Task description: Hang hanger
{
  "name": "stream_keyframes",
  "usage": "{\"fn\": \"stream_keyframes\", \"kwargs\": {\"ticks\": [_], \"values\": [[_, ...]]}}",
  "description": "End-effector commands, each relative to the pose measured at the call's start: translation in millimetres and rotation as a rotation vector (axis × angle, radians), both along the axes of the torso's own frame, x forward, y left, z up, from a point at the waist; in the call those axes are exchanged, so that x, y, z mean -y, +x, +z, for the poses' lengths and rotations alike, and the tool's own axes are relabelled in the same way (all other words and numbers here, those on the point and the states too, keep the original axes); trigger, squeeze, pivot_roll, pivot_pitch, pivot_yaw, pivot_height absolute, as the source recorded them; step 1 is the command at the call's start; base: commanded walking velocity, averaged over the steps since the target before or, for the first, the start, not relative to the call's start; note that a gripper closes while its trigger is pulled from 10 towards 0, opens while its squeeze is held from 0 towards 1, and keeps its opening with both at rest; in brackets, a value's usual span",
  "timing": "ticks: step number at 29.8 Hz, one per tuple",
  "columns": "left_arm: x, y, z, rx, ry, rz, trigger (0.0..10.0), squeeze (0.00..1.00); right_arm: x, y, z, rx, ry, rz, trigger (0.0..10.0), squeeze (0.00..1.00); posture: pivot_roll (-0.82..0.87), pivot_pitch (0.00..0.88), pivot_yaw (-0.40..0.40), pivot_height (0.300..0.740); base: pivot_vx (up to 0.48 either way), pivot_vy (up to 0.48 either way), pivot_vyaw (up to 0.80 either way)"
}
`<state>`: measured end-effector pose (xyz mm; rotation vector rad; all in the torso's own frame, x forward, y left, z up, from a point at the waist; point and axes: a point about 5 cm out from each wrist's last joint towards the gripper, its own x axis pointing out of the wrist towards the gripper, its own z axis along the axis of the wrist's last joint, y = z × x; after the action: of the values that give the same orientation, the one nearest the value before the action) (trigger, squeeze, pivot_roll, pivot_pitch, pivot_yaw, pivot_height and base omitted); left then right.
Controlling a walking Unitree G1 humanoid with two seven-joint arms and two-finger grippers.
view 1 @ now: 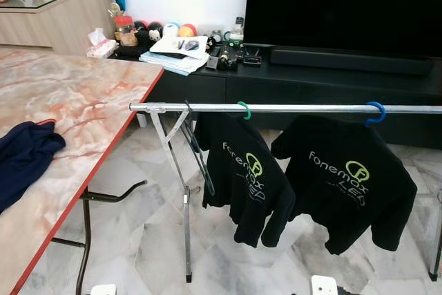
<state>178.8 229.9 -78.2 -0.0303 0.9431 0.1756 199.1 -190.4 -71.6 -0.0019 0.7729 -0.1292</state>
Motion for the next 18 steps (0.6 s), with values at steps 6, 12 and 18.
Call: {"fn": "stream_keyframes", "kwargs": {"ticks": [6, 12, 18], "values": [[-1.9, -14.8, -6.5, -0.049, -0.003, 0.006, 10.0, 0.0, -3.0, 41.4, 38.4, 0.339, 0.028, -0.005, 10.0, 0.0, -0.05, 0.077, 0.021, 0.74, 0.0, 0.0, 0.27], [-1.5, -15.0, -6.6, -0.047, -0.006, 0.004, 10.0, 0.0, 0.1, 49.7, 76.1, 0.633, 0.037, -0.055, 10.0, 0.0, -0.05, 0.08, 0.019, 0.74, 0.0, 0.0, 0.0], [-2.1, -13.5, -5.8, -0.044, 0.002, -0.012, 10.0, 0.0, -5.0, 67.8, 121.0, 0.82, 0.039, -0.029, 10.0, 0.0, -0.07, 0.079, 0.026, 0.74, 0.0, 0.0, 0.0]]}}
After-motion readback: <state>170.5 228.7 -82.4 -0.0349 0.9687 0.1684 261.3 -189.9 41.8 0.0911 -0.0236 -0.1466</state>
